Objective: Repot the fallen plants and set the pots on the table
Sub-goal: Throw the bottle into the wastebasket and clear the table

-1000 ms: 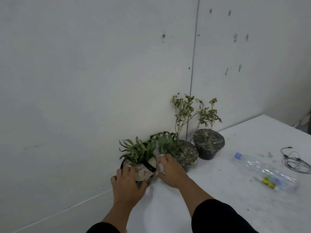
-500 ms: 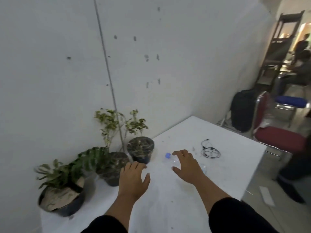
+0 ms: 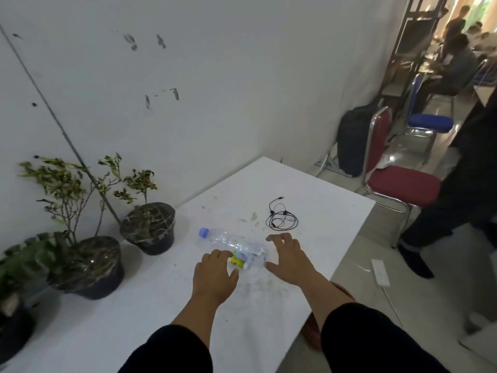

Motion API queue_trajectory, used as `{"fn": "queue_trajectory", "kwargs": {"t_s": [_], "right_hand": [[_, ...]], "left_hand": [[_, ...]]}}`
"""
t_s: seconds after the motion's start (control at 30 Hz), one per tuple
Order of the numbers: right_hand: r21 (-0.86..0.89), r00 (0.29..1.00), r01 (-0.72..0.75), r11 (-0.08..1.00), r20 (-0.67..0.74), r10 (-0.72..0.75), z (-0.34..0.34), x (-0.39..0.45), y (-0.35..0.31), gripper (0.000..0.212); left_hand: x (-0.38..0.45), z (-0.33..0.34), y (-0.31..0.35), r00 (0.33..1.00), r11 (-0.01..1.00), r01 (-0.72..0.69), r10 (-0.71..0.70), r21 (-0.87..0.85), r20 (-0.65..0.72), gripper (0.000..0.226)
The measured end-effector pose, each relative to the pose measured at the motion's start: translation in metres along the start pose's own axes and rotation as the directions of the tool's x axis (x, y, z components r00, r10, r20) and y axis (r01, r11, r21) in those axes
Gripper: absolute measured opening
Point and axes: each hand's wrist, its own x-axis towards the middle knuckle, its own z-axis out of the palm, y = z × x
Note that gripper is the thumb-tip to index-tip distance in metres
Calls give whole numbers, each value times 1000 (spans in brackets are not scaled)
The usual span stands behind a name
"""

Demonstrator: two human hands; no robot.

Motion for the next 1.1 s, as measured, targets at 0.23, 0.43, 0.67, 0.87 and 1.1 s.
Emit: {"fn": "queue_trajectory", "kwargs": {"t_s": [0.23, 0.43, 0.67, 0.87, 1.1], "right_hand": [[81, 998, 15, 997, 63, -20, 34, 36, 10, 71], [109, 998, 33, 994, 44, -38, 71, 56, 16, 64], [218, 996, 31, 976, -86, -12, 71, 55, 21, 48], [377, 962, -43, 925, -233, 139, 30, 37, 41, 44], [475, 824, -148, 867, -426, 374, -32, -9, 93, 42]], "left_hand": [[16, 41, -6, 997, 998, 63, -64, 8, 39, 47], [31, 70, -17, 992, 993, 113, -111, -21, 53, 54], [41, 70, -18, 994, 992, 108, -106, -72, 32, 50], [55, 52, 12, 998, 996, 24, -20, -82, 53, 51], [62, 47, 85, 981, 979, -165, 176, -118, 86, 48]]}}
